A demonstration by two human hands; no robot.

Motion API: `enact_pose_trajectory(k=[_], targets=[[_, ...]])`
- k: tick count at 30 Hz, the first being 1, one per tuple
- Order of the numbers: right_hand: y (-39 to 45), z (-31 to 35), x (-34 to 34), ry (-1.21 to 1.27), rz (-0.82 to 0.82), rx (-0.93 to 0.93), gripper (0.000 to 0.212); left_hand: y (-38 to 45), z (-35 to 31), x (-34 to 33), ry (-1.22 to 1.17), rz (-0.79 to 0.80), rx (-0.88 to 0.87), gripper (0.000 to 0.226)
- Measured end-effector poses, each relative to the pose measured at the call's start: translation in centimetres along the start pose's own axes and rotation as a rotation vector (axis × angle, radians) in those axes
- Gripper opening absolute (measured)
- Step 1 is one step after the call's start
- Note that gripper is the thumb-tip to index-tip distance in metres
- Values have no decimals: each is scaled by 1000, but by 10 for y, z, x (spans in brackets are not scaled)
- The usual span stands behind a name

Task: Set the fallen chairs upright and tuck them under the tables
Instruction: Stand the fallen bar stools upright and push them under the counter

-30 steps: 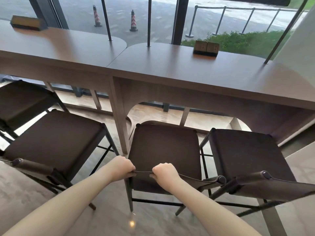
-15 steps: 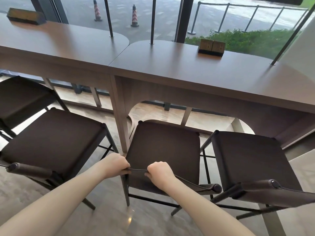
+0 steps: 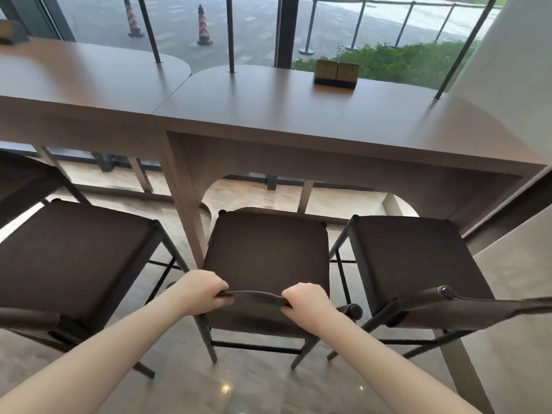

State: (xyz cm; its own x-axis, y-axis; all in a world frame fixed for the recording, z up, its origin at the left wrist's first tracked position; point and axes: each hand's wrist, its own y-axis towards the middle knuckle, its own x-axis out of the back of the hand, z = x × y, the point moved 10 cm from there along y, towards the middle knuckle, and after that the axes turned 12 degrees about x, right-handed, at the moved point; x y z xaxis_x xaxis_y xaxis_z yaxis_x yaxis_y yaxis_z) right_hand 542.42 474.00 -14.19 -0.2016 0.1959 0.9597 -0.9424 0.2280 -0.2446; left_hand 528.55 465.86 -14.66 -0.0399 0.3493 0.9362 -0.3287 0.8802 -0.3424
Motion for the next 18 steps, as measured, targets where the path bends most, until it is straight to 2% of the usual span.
enact_pose_trajectory(k=[4,8,14,18], targets=[[-44,-43,-15,-114,108,-95,30,9,-18,-2,-184,18,42,42],[-54,-47,-20,-209,132,-45,38,12,-15,-3,-282,27,88,50],[-53,-44,-20,-309,173,57,39,8,-16,2,-244,-20,102,45],[-50,-47,-14,-336,155,101,36,12,-19,0,-202,-45,87,50]])
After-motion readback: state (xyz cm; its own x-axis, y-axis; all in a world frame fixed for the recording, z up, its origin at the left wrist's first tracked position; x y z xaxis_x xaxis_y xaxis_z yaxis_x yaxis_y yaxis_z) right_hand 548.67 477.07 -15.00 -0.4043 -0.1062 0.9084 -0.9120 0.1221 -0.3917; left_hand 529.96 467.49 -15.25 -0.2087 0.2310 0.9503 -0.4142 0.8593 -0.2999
